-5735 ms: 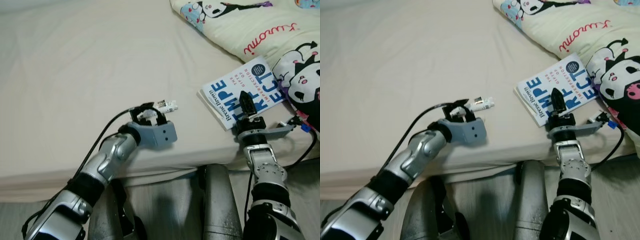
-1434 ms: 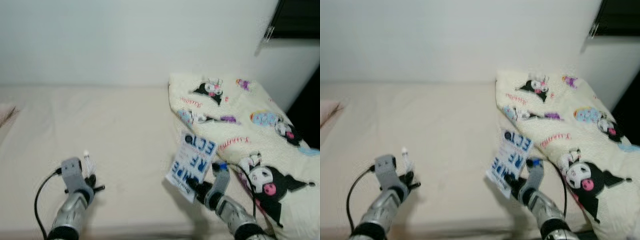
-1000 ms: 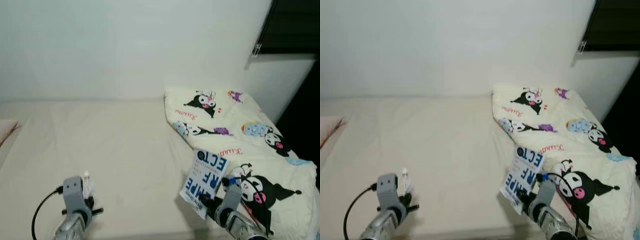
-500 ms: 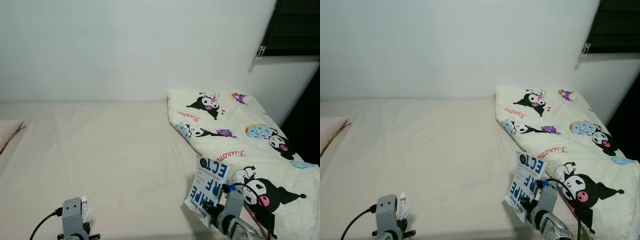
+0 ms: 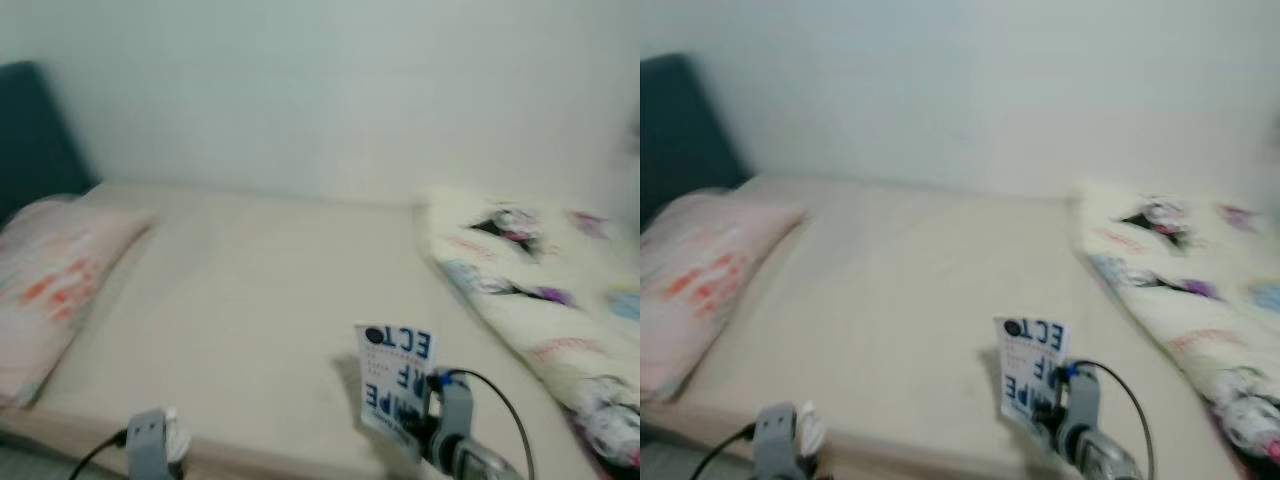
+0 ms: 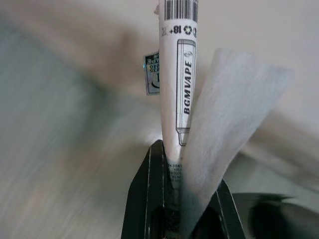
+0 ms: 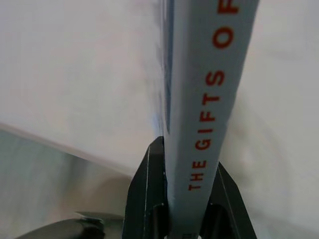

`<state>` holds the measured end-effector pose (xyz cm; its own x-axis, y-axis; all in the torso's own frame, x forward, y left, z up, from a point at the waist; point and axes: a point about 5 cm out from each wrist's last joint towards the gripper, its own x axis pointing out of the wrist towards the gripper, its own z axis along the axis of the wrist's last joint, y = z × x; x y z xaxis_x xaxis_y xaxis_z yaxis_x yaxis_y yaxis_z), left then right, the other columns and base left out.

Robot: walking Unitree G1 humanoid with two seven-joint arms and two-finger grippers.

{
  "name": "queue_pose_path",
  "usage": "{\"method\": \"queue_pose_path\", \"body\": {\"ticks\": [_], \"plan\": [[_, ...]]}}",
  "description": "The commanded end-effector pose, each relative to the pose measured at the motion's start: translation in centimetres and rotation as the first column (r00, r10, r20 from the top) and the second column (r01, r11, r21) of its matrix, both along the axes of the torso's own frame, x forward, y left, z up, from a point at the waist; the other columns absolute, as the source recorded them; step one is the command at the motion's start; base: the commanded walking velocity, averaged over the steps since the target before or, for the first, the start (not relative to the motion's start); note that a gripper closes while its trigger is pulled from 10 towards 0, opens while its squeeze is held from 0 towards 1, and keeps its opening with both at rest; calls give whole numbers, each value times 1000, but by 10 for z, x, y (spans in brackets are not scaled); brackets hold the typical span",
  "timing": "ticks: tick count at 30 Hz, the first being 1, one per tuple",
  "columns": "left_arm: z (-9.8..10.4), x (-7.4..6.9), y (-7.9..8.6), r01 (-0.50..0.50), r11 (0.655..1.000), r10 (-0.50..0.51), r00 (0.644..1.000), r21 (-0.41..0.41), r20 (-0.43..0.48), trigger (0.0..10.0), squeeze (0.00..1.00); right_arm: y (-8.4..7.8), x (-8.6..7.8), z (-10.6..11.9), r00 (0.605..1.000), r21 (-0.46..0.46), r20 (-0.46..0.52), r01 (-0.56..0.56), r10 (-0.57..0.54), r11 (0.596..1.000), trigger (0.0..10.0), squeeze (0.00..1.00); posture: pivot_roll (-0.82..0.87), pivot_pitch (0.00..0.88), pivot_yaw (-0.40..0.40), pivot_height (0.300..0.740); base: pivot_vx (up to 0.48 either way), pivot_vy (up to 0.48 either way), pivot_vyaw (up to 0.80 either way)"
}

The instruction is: Clean up the room

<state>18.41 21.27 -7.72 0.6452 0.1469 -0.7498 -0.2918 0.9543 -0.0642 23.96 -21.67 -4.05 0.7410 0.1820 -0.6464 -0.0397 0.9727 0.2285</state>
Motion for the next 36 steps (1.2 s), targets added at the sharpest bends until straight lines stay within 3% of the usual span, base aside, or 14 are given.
{"method": "queue_pose_path", "body": {"ticks": [1,28,36], "plan": [[-4,-7,0,1,1000,-1,999,0,-33,10000,0,1,8,7,999,-4,53,-2,2,1000,10000,0,-20,0,-55,740,0,0,769],[-5,-7,-3,25,1000,-24,999,10,-40,10000,0,1,16,13,996,-10,91,-8,9,1000,10000,0,-22,0,-47,740,0,0,770],[-5,-6,-5,33,999,-33,998,10,-45,10000,0,2,9,7,998,-16,59,-6,7,1000,10000,0,-21,0,-47,740,0,0,774]]}}
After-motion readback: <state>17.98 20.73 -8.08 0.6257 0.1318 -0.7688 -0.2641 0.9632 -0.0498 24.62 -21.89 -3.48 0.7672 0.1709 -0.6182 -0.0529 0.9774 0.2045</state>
